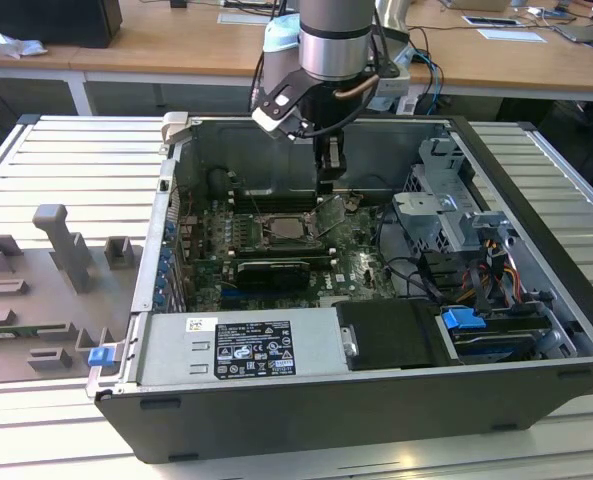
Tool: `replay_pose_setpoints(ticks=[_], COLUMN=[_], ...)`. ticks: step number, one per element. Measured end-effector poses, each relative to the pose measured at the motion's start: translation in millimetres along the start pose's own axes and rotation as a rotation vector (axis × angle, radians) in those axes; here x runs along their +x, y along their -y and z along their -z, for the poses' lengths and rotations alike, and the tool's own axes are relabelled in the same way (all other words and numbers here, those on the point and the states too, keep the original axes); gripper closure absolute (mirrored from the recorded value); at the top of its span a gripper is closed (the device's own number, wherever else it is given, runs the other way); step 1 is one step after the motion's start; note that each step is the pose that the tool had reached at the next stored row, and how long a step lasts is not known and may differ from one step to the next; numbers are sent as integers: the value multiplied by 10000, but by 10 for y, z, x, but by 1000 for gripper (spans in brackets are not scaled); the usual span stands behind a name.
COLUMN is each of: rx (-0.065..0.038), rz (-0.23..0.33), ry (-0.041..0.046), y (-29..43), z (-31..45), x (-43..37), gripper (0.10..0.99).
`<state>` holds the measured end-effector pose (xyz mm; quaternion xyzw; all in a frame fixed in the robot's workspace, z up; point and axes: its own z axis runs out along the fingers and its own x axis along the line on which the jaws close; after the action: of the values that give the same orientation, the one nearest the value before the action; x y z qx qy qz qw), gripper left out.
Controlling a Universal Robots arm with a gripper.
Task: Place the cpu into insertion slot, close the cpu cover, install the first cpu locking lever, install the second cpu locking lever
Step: 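Close the cpu cover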
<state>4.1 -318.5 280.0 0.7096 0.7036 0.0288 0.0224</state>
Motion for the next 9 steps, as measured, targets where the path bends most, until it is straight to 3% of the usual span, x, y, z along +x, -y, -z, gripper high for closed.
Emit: replay_pose_setpoints(ticks=[3,9], rx=[8,105], rz=[0,38], ry=[2,18], y=[-48,-264], z=[-3,-47], x=[1,2], gripper=[980,980])
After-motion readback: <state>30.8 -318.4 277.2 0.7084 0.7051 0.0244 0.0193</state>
